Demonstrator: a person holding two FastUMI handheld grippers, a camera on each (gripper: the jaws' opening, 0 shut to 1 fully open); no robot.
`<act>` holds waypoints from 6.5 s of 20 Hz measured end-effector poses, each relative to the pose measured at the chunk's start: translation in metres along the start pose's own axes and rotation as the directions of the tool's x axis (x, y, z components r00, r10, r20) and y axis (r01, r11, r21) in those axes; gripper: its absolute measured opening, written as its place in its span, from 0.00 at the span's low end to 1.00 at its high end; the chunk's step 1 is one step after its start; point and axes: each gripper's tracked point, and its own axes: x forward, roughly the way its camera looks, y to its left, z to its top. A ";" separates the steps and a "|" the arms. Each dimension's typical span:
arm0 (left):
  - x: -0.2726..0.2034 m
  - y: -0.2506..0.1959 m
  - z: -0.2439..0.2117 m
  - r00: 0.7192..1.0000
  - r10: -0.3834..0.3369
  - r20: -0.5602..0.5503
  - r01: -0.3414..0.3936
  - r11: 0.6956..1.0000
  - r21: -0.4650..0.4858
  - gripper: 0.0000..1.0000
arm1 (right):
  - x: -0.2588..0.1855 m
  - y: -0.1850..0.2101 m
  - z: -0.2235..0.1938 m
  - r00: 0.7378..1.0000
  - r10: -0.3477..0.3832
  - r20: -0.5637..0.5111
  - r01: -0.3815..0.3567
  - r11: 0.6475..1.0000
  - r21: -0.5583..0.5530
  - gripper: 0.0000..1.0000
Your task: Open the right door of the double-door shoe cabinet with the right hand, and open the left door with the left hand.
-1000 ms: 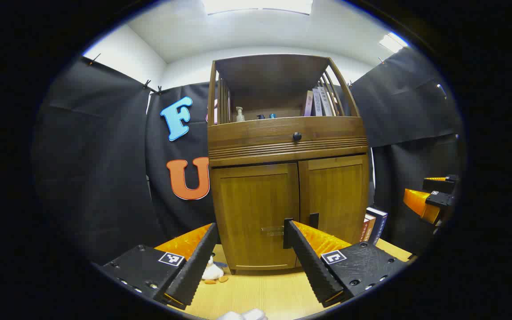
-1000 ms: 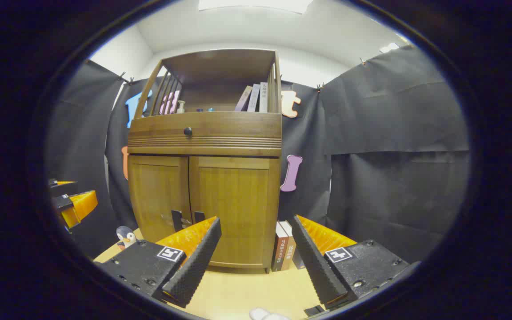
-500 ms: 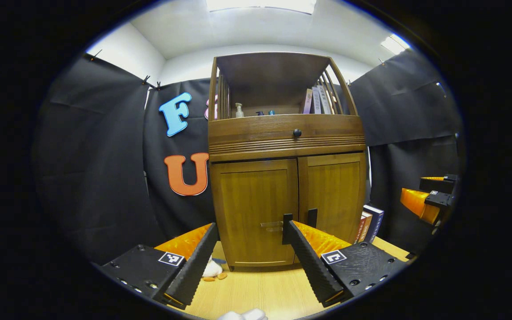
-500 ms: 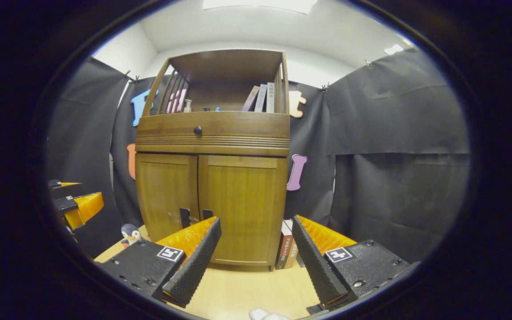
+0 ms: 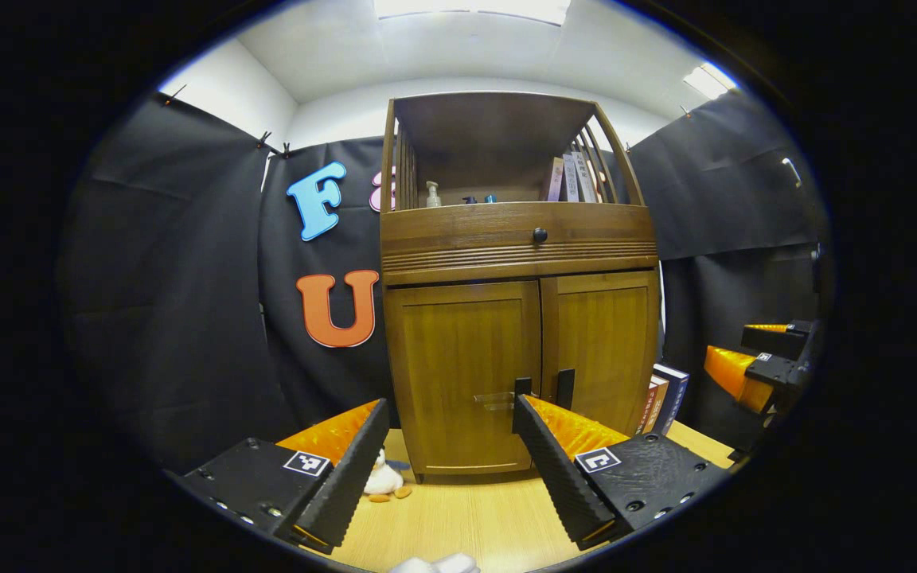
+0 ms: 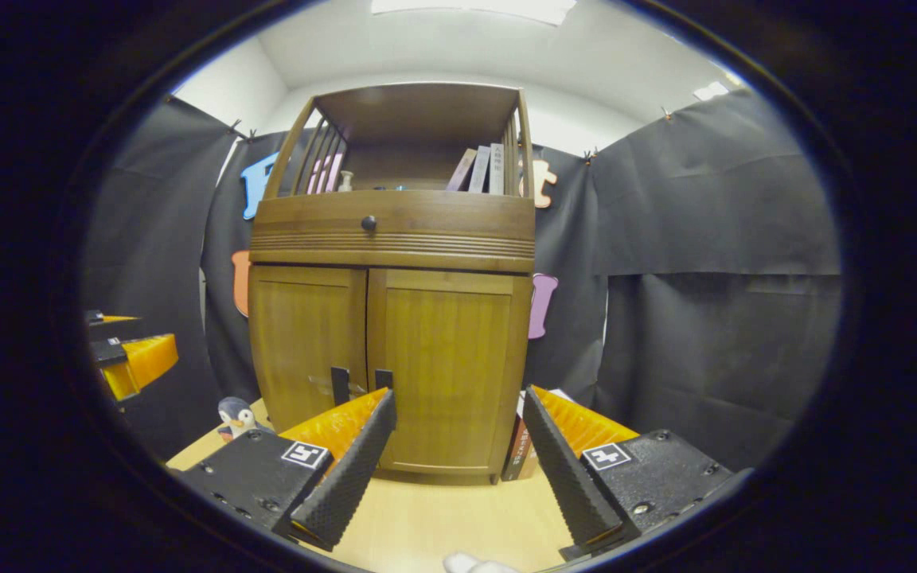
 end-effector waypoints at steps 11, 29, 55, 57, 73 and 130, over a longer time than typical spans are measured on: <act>-0.017 0.023 -0.001 0.998 0.068 -0.013 -0.068 0.998 -0.006 0.96 | 0.016 0.026 -0.016 0.992 0.110 -0.053 -0.109 0.994 0.028 1.00; -0.038 0.064 -0.013 0.967 0.246 -0.071 -0.248 0.969 -0.014 0.96 | 0.015 0.018 -0.003 0.980 0.111 -0.164 -0.112 0.994 0.002 0.69; -0.069 0.043 -0.014 0.980 0.195 -0.044 -0.197 0.978 -0.066 0.96 | -0.052 -0.020 -0.026 0.955 0.171 -0.241 -0.169 0.985 0.027 0.27; -0.067 0.042 -0.015 0.983 0.178 -0.047 -0.181 0.981 -0.073 0.96 | -0.072 -0.031 -0.027 0.956 0.167 -0.242 -0.167 0.986 0.021 0.27; -0.081 -0.031 -0.015 0.974 0.212 -0.076 -0.218 0.973 -0.081 0.95 | -0.183 -0.159 -0.041 0.948 0.208 -0.240 -0.209 0.978 0.020 0.20; 0.030 -0.061 -0.043 0.998 -0.034 -0.055 0.032 0.999 -0.025 0.95 | -0.278 -0.228 0.034 0.990 0.030 -0.141 -0.016 0.995 0.100 1.00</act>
